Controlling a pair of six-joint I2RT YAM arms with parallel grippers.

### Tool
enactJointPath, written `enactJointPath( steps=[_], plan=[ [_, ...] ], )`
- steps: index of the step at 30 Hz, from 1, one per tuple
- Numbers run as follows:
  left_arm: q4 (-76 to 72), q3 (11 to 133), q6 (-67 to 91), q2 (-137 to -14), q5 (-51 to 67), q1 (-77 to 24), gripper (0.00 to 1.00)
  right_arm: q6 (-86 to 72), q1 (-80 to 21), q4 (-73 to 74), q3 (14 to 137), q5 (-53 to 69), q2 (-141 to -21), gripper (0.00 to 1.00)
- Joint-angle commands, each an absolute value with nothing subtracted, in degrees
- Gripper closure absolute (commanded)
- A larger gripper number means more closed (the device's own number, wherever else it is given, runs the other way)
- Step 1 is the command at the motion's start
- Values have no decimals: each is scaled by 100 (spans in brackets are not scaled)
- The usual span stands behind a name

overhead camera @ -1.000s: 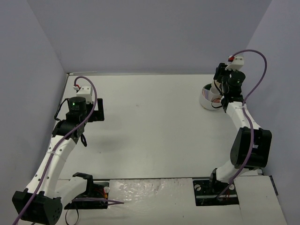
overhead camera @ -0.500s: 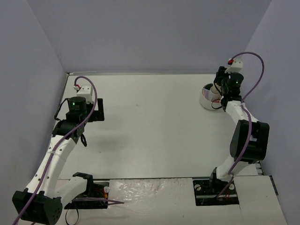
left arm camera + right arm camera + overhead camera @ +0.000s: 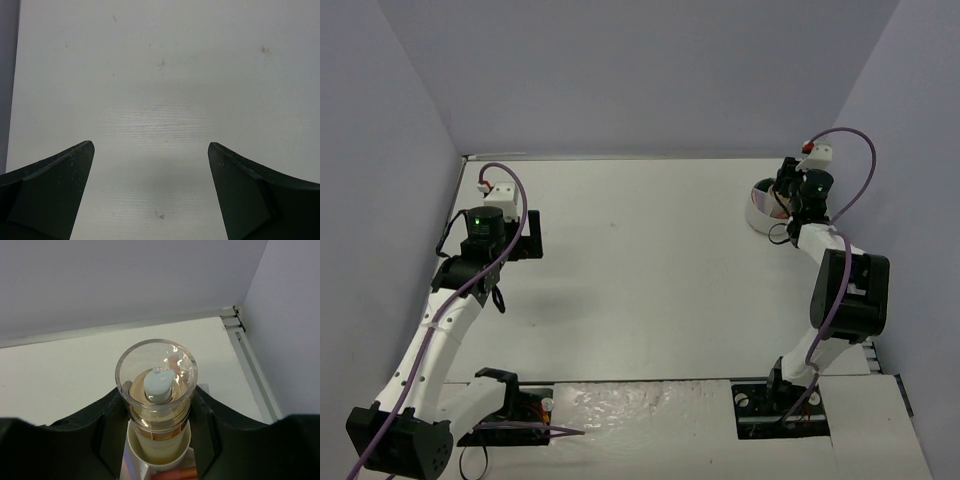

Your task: Organize the makeup

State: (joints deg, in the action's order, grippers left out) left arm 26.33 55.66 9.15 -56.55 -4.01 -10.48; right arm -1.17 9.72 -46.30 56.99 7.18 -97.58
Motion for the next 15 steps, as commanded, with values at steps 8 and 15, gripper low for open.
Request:
enactJointPath(
  steps=[8,15],
  plan=[
    [2343,5669,853,-5525,-308,-1033,3,-103,1002,-6037,5515,855,-9826,69],
    [2316,5647,861,-5467,-286,-1028,3,-62,1002,-5332,5820,931,-9411,18]
  ],
)
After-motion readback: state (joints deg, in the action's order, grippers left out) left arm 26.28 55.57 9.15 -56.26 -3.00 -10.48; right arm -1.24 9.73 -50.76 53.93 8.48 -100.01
